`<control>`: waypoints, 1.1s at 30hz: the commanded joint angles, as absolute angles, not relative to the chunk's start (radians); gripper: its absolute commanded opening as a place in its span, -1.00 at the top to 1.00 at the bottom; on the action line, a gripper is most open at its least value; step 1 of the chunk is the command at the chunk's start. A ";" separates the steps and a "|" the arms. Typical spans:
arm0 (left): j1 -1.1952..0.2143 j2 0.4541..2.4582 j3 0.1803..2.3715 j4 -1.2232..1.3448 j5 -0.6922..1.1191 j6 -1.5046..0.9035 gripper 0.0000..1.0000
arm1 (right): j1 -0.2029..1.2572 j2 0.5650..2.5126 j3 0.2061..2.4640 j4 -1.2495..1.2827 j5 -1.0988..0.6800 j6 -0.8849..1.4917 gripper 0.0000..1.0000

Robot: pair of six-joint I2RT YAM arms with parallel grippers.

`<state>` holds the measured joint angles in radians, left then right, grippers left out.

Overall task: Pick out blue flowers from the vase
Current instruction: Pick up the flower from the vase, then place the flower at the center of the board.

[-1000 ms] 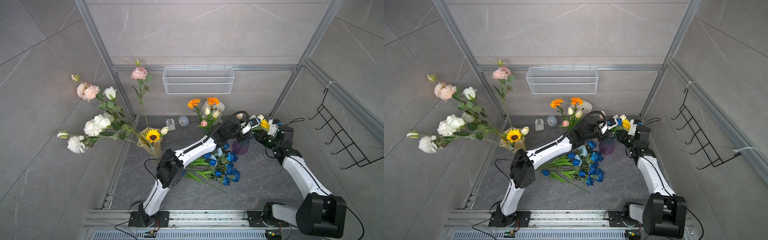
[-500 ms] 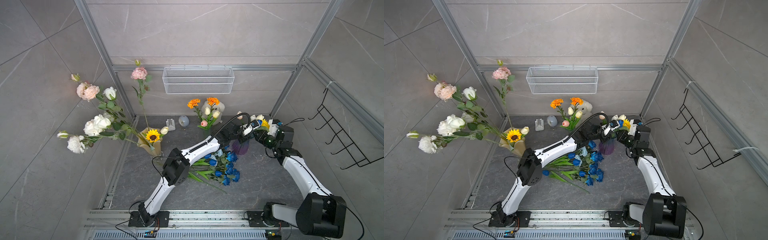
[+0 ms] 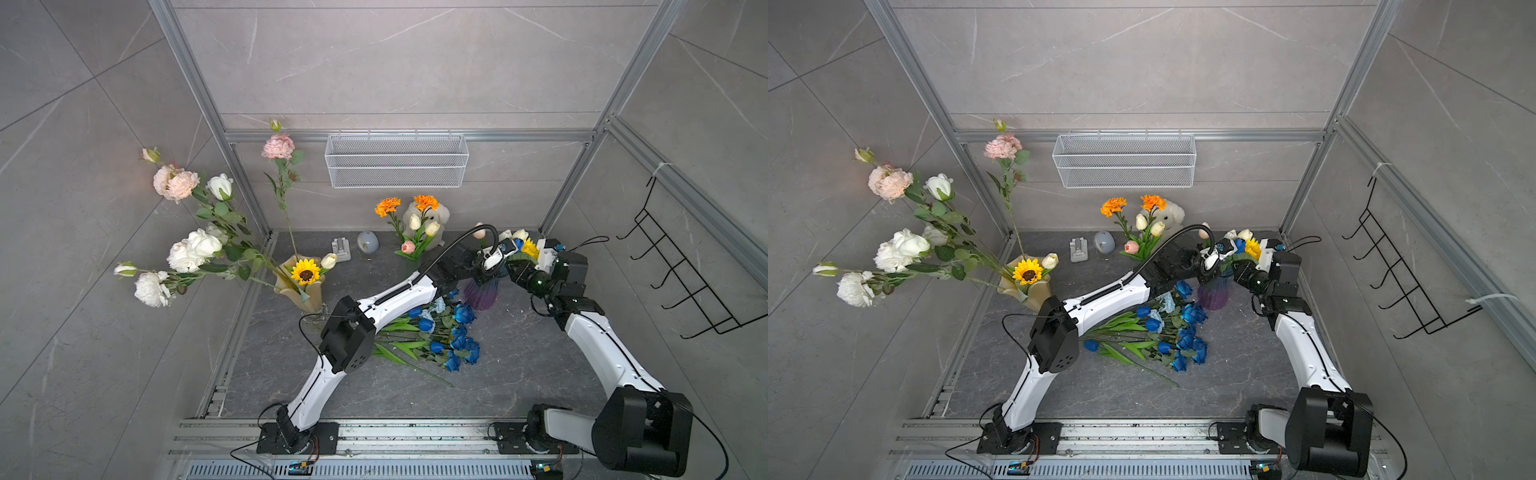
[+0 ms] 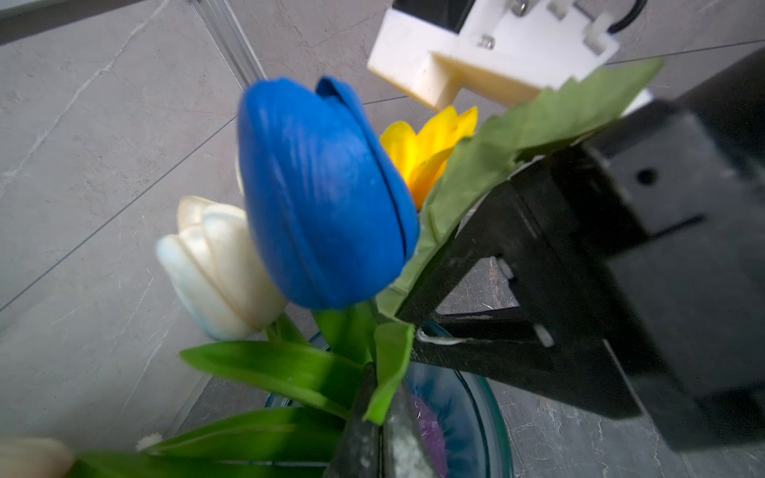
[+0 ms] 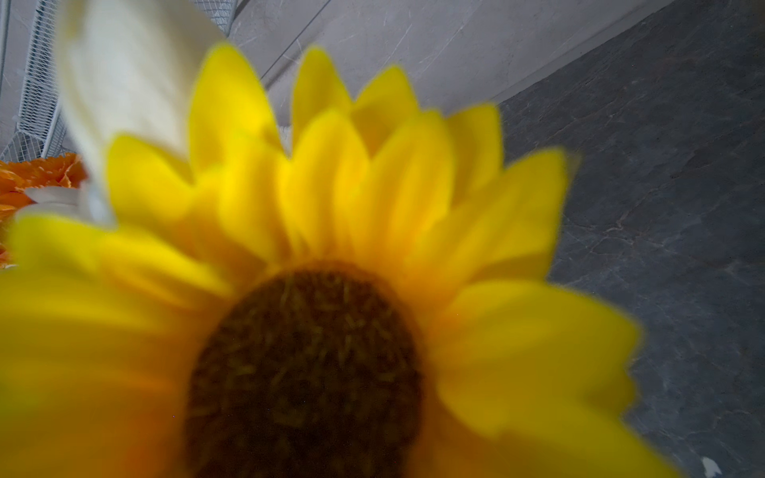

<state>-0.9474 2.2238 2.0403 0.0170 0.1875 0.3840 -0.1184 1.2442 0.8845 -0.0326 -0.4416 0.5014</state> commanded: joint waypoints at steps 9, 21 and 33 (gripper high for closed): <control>-0.943 2.029 2.030 0.116 0.233 0.394 1.00 | -0.115 1.253 0.923 -0.109 -0.446 0.471 0.61; -0.943 1.734 1.912 0.002 0.247 0.405 1.00 | -0.116 1.246 0.962 -0.131 -0.449 0.463 0.60; -0.943 1.337 1.628 -0.165 0.117 0.496 1.00 | -0.115 1.227 1.014 -0.144 -0.463 0.469 0.16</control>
<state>-0.9474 1.3857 1.6665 -0.0853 0.1749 0.4400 -0.1184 1.2461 0.9688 -0.1501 -0.4389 0.4774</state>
